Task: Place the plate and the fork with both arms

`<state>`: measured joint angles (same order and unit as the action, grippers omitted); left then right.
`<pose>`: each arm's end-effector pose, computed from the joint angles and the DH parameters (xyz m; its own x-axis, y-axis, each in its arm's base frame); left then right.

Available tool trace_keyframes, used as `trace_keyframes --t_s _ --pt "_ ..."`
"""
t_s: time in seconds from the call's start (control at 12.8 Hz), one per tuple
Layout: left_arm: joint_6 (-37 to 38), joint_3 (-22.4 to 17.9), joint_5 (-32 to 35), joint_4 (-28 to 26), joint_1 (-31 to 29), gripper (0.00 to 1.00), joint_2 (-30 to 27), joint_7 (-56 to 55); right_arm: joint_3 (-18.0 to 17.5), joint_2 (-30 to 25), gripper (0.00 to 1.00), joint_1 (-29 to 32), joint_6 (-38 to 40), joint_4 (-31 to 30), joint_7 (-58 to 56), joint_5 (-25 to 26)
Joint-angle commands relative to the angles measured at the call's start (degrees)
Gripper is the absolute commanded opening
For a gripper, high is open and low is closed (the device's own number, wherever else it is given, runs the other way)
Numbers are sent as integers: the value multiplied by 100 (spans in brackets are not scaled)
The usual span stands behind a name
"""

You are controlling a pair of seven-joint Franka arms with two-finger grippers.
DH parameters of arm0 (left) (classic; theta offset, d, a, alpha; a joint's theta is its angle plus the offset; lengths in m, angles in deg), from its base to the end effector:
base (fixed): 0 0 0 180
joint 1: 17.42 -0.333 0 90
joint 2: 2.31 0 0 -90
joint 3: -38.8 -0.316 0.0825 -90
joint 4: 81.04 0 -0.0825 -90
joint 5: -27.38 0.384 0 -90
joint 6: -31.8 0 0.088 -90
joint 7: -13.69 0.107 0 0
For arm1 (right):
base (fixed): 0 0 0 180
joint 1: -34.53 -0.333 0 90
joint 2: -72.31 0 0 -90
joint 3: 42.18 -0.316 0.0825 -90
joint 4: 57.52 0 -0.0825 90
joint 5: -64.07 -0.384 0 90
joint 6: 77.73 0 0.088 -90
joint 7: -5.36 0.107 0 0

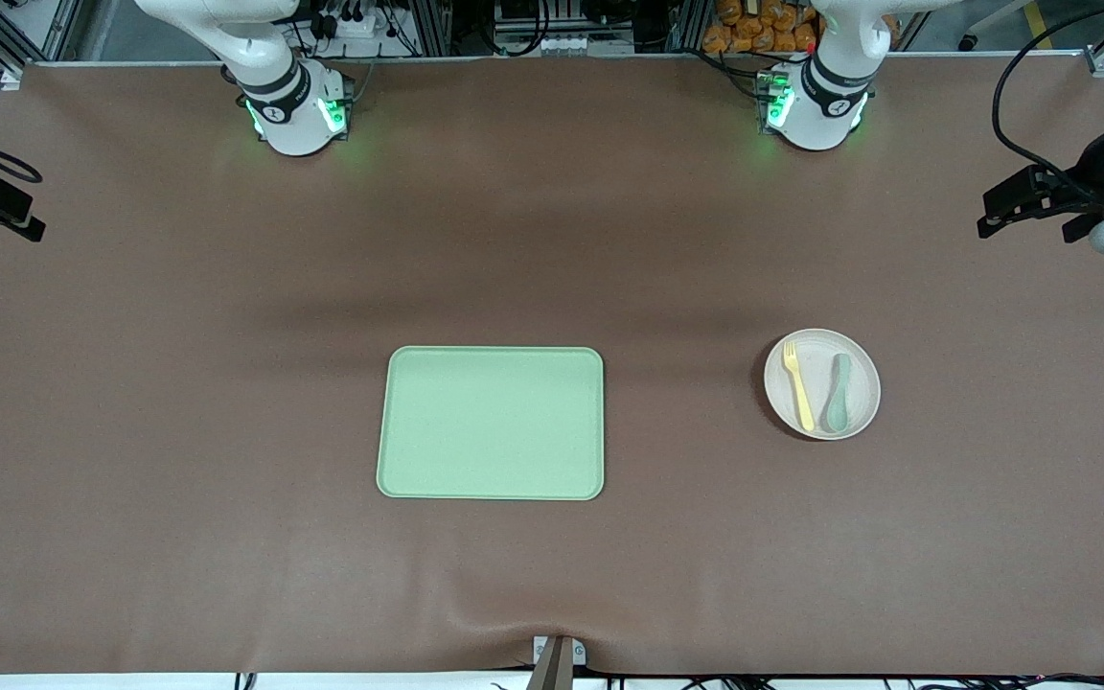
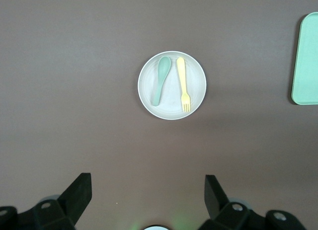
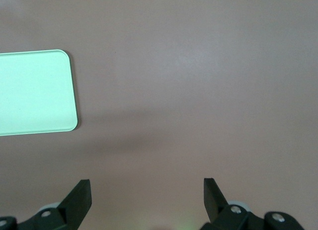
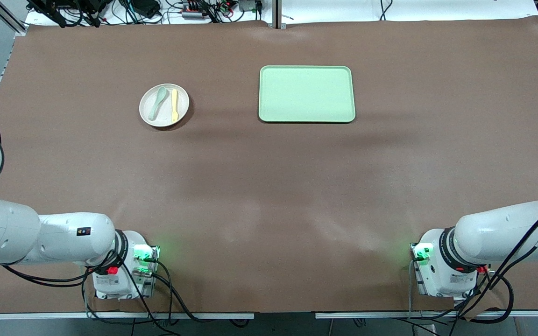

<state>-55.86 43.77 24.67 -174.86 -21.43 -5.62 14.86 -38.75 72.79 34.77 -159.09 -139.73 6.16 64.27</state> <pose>0.5313 -0.0155 0.6211 0.9980 -0.0387 -0.0490 -0.0366 -0.9984 0.0433 0.5399 -0.0349 0.6700 0.9966 -0.0785 -0.0231 -0.0784 -0.9969 0.0043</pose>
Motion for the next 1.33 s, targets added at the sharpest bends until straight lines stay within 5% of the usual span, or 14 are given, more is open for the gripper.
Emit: trace_keyframes --t_s 0.0,1.25 --pt "-6 13 -116 -13 -64 100 15 -56 -9 -119 100 3 -47 -121 -19 -56" --pt "-1226 22 -107 -1163 -73 100 32 -56 9 -110 100 38 -38 -112 -19 -135"
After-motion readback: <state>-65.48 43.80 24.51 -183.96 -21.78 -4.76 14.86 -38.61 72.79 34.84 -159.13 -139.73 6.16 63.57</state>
